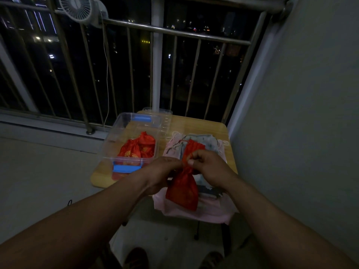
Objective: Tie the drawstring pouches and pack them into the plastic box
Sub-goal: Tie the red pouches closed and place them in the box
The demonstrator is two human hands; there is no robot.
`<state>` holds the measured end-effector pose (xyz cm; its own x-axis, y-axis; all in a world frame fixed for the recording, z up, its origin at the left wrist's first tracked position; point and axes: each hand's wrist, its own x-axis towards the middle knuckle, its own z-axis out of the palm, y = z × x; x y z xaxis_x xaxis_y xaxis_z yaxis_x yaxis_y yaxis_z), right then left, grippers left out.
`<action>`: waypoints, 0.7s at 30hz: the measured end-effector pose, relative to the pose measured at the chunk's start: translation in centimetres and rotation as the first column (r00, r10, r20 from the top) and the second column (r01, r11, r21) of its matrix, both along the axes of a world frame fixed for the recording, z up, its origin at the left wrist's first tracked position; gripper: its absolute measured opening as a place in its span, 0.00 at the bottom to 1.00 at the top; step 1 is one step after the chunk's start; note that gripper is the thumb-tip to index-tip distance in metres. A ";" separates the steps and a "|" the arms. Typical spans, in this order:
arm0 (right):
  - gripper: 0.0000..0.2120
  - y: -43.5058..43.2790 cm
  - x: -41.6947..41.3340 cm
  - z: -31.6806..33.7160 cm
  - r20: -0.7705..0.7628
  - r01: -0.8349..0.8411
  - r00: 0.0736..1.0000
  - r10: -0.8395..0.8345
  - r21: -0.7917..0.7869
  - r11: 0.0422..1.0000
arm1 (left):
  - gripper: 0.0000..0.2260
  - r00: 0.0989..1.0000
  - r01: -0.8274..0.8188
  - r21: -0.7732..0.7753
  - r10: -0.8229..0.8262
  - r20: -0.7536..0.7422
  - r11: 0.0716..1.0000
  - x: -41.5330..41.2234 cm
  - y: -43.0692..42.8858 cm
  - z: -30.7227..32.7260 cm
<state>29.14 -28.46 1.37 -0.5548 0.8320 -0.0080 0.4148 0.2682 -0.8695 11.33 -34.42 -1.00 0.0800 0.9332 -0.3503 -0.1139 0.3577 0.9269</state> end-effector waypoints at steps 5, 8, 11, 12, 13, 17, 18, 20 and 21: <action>0.05 0.1 -0.2 -0.2 -0.007 0.019 1.000 -0.018 0.087 0.996 | 0.14 0.990 -0.010 -0.025 0.013 0.140 1.000 -0.2 -0.6 -0.2; 0.05 0.1 -0.4 -0.2 -0.003 0.017 1.000 -0.017 0.111 0.994 | 0.19 0.985 -0.018 -0.012 0.020 0.174 1.000 -0.3 -0.5 -0.4; 0.05 0.1 -0.5 -0.1 -0.034 0.012 0.999 -0.009 0.091 0.996 | 0.20 0.980 -0.027 -0.021 0.031 0.196 0.999 -0.4 -0.5 -0.6; 0.05 0.1 -0.4 -0.1 -0.041 0.011 0.999 -0.007 0.089 0.996 | 0.20 0.979 -0.031 -0.028 0.036 0.202 0.999 -0.4 -0.5 -0.6; 0.05 0.1 -0.4 0.0 -0.043 0.010 0.999 -0.006 0.092 0.996 | 0.19 0.977 -0.035 -0.030 0.041 0.209 0.999 -0.4 -0.4 -0.6; 0.04 0.1 -0.7 0.1 -0.042 0.016 0.999 -0.011 0.115 0.993 | 0.22 0.977 -0.046 -0.027 0.051 0.209 0.999 -0.4 -0.5 -0.4; 0.04 0.2 -0.7 0.1 -0.041 0.017 0.999 -0.012 0.122 0.992 | 0.23 0.976 -0.043 -0.023 0.047 0.213 0.999 -0.4 -0.5 -0.3; 0.04 0.2 -0.8 0.0 -0.034 0.020 0.999 -0.016 0.134 0.991 | 0.25 0.974 -0.055 -0.011 0.056 0.222 0.998 -0.5 -0.6 -0.3; 0.04 0.2 -0.7 -0.1 -0.039 0.025 0.999 -0.020 0.129 0.991 | 0.25 0.973 -0.064 -0.003 0.063 0.224 0.998 -0.5 -0.6 -0.3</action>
